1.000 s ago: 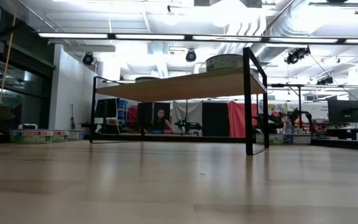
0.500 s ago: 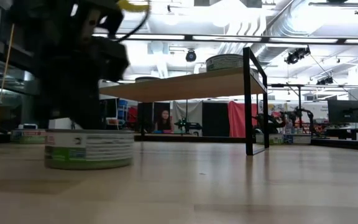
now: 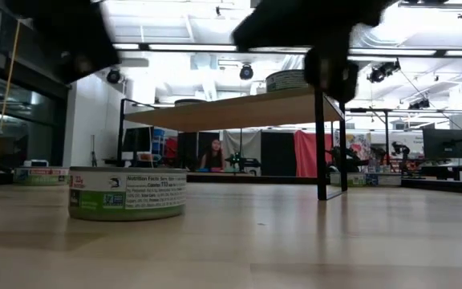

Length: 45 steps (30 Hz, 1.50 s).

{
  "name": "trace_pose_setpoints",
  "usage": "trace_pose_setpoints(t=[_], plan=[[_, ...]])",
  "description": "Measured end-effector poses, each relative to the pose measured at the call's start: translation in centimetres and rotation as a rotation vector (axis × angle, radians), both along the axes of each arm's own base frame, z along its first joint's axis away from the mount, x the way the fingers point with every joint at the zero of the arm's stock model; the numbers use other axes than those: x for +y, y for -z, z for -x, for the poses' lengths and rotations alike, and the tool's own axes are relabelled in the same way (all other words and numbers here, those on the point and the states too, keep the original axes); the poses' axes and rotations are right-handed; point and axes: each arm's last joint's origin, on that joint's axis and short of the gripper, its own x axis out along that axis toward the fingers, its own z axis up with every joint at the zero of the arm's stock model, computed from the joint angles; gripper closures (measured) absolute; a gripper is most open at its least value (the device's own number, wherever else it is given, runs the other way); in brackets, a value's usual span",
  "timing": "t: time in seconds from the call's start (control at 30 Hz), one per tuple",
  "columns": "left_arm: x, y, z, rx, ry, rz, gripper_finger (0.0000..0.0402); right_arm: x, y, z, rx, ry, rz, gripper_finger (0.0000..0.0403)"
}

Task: Stack canned seafood by type on shelf
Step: Stack the white-green tuna can on top of the other white-green tuna cans on the shelf

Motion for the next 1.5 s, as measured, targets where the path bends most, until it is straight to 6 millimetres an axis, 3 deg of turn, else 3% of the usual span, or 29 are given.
trace_pose_setpoints(t=[0.27, 0.43, 0.7, 0.93, 1.27, 1.5], plan=[[-1.4, 4.1, 3.4, 0.008, -0.144, 0.03, 0.0401, -3.0, 2.0, -3.6, 0.12, 0.141, 0.011, 0.0403], [-1.0, 4.8, 3.6, -0.02, -0.18, -0.012, 0.0401, -3.5, 4.1, -4.5, 0.248, 0.149, 0.029, 0.0403], [0.9, 5.4, 3.0, 0.04, -0.129, -0.204, 0.0401, -2.3, 6.5, -5.8, 0.313, 0.085, -0.012, 0.0403], [1.3, 6.3, 2.3, 0.098, -0.018, -0.234, 0.0401, -2.1, 6.7, -6.4, 0.309, 0.121, 0.002, 0.0403], [0.3, 7.3, 1.7, 0.054, -0.026, -0.226, 0.0401, -2.2, 7.0, -6.2, 0.323, 0.15, -0.008, 0.0403], [0.4, 7.5, 2.1, 0.079, -0.022, -0.252, 0.0401, -1.1, 6.1, -6.5, 0.284, 0.096, -0.024, 0.0403]])
